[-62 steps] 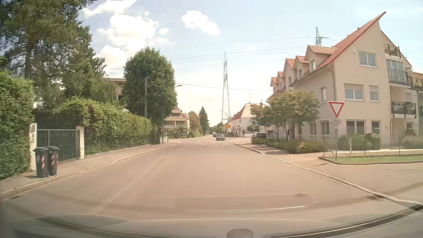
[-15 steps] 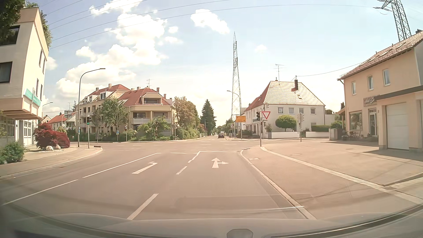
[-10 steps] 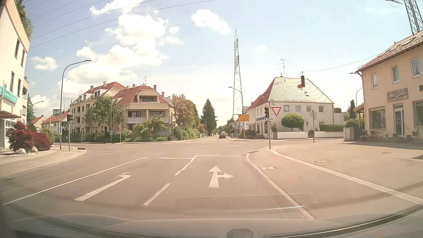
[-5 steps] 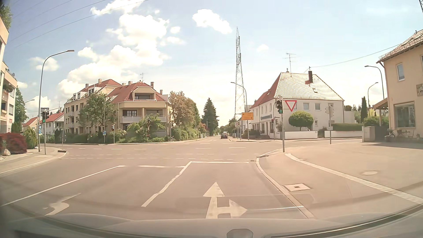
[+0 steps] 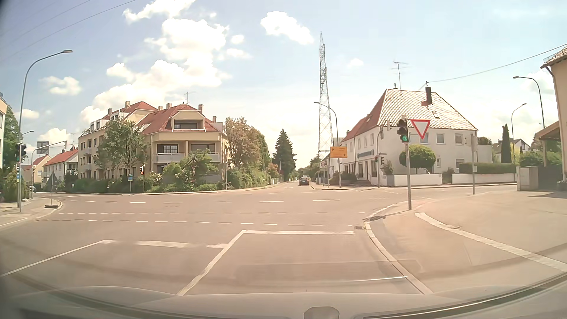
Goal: Follow the waypoints while adhering to traffic rules and regulations
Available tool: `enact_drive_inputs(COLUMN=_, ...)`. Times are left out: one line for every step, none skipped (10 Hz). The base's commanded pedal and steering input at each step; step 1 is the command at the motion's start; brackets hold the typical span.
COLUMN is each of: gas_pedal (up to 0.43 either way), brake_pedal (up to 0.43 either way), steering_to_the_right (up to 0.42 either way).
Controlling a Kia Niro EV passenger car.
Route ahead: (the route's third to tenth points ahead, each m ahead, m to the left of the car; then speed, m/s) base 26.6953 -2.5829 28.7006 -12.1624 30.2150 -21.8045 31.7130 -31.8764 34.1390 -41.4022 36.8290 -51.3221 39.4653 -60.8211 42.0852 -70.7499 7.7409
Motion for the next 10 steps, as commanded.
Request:
enact_drive_inputs(gas_pedal=0.008, brake_pedal=0.000, steering_to_the_right=-0.010)
enact_drive_inputs(gas_pedal=0.000, brake_pedal=0.000, steering_to_the_right=-0.008)
enact_drive_inputs(gas_pedal=0.000, brake_pedal=0.000, steering_to_the_right=-0.006)
enact_drive_inputs(gas_pedal=0.000, brake_pedal=0.000, steering_to_the_right=-0.004)
enact_drive_inputs(gas_pedal=0.000, brake_pedal=0.000, steering_to_the_right=-0.002)
enact_drive_inputs(gas_pedal=0.000, brake_pedal=0.000, steering_to_the_right=0.000)
enact_drive_inputs(gas_pedal=0.000, brake_pedal=0.000, steering_to_the_right=0.003)
enact_drive_inputs(gas_pedal=0.000, brake_pedal=0.000, steering_to_the_right=0.004)
enact_drive_inputs(gas_pedal=0.000, brake_pedal=0.000, steering_to_the_right=0.008)
enact_drive_inputs(gas_pedal=0.000, brake_pedal=0.000, steering_to_the_right=0.014)
